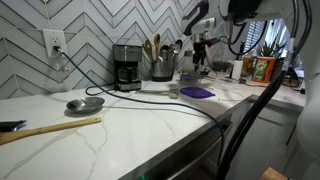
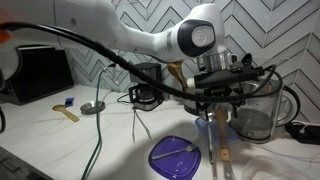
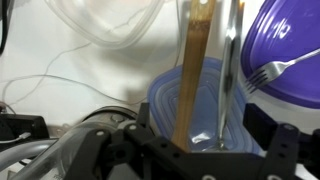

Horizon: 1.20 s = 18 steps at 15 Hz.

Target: Put the wooden spatula on top of the clear bowl on the left

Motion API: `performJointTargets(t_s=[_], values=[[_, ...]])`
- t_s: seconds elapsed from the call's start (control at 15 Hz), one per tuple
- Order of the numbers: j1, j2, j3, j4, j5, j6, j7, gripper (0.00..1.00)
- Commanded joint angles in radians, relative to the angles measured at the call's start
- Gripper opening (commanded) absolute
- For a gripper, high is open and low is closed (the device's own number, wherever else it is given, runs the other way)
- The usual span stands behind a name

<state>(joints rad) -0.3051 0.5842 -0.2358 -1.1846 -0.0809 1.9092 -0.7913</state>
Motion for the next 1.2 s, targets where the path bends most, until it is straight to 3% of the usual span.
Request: performJointTargets(t_s=[0.0,0.47,0.8,0.93,1.0,1.13], values=[[0.012,-0.179,0.024,-0.217,0.06,-0.044,0.012,1.0],[0.009,-0.467,0.072,-0.523,0.245,-0.042,0.059,1.0],[0.044,-0.65,0.05,-0.733,0.176,0.002,0.135,1.0],[0.053,-0.68,0.046,-0.773,0.16,-0.027,0.085,1.0],[0.053,-0.611,0.038,-0.673,0.186,-0.049,0.103,1.0],[0.058,-0.624,0.037,-0.684,0.184,-0.05,0.102,1.0]])
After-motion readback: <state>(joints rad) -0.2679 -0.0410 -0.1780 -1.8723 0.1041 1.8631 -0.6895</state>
